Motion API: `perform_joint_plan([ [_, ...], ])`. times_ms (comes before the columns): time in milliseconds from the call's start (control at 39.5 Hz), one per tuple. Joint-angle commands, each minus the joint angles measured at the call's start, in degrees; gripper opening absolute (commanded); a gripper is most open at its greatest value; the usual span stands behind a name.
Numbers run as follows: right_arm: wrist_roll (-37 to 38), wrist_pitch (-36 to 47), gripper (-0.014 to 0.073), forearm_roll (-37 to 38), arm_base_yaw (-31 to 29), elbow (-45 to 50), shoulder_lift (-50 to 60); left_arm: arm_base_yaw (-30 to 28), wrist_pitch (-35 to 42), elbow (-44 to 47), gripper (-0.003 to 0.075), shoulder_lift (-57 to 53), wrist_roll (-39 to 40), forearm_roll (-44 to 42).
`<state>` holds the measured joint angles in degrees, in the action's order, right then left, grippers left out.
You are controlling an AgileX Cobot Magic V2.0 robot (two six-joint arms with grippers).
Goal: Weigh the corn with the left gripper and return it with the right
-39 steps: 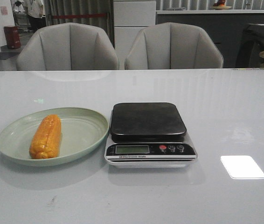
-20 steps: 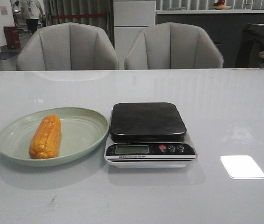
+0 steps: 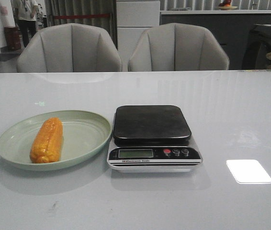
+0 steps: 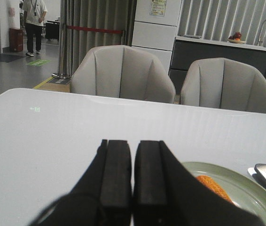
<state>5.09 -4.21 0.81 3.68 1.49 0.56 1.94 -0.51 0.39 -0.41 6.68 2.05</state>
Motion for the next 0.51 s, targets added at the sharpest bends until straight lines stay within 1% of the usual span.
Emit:
perform_joint_plan([
  [0, -0.1, 4.7, 0.0167, 0.5, -0.3, 0.6, 1.0, 0.3, 6.4, 1.8, 0.0113, -1.1, 0.0, 0.2],
  [127, -0.1, 4.7, 0.0167, 0.5, -0.3, 0.6, 1.0, 0.3, 7.3, 0.4, 0.0113, -1.1, 0.0, 0.2],
  [253, -0.1, 4.7, 0.0167, 0.5, -0.3, 0.6, 1.0, 0.3, 5.7, -5.1, 0.0113, 0.2, 0.0, 0.0],
  [481, -0.1, 4.7, 0.0167, 0.5, -0.2, 0.6, 1.1, 0.3, -7.4, -18.3, 0.0113, 9.3, 0.0, -3.8],
])
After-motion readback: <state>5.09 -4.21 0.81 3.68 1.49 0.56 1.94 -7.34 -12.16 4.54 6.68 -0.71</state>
